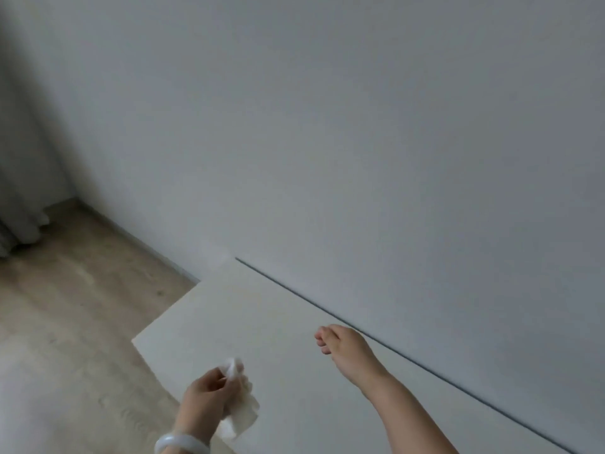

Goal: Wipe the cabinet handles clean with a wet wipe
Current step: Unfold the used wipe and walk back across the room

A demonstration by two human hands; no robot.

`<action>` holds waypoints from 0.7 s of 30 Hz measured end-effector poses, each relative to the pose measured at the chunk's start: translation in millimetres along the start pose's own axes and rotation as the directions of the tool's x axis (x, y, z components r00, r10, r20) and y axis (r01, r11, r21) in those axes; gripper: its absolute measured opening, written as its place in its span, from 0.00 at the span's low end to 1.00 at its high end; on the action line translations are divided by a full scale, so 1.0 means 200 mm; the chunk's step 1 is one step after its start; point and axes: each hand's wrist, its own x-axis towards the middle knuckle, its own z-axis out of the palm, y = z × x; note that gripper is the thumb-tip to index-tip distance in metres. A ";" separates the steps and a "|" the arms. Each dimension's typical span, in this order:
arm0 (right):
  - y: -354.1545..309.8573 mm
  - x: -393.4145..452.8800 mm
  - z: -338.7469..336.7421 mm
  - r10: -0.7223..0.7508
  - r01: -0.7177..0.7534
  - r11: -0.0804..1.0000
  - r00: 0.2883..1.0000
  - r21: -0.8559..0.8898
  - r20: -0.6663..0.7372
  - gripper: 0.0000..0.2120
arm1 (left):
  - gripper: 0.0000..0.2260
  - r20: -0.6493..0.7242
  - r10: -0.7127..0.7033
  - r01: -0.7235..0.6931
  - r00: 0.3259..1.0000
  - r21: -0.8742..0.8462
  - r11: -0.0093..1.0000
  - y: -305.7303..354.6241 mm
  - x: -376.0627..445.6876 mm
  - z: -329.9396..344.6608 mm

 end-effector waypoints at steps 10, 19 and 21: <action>0.08 -0.67 -0.52 0.067 0.015 0.983 0.902 0.185 -0.427 0.17 | 0.04 0.394 0.238 -0.317 0.888 0.147 0.937 0.37 -0.36 0.50; 0.60 -1.63 -0.95 0.229 -0.025 0.954 0.700 0.297 -0.676 0.14 | 0.17 0.782 0.259 -0.648 0.567 0.229 0.727 0.13 -1.15 1.37; 0.76 -1.90 -1.06 0.277 -0.041 0.942 0.655 0.333 -0.703 0.14 | 0.21 0.820 0.267 -0.713 0.506 0.223 0.665 0.01 -1.40 1.61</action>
